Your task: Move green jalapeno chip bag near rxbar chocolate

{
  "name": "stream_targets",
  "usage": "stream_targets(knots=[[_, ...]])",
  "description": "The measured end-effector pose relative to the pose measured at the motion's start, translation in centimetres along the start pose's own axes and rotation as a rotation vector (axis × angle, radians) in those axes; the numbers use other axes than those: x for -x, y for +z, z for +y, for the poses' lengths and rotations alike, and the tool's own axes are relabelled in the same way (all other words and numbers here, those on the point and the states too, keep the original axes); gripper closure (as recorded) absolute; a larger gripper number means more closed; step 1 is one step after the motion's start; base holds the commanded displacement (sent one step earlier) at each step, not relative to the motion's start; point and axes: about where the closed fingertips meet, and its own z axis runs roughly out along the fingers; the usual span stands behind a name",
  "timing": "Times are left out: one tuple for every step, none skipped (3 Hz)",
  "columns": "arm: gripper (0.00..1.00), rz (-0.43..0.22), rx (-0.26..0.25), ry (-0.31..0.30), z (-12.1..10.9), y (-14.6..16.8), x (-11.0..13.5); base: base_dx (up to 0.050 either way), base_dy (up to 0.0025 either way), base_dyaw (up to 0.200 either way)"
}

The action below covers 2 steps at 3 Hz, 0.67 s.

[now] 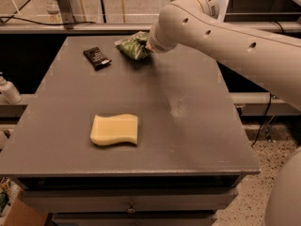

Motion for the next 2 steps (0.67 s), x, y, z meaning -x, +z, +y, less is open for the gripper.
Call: stream_targets(knots=[[1.0, -0.032, 0.056, 0.005, 1.7, 0.4, 1.0, 0.0, 0.0, 0.0], [1.0, -0.082, 0.127, 0.009, 3.4, 0.2, 2.1, 0.0, 0.0, 0.0]])
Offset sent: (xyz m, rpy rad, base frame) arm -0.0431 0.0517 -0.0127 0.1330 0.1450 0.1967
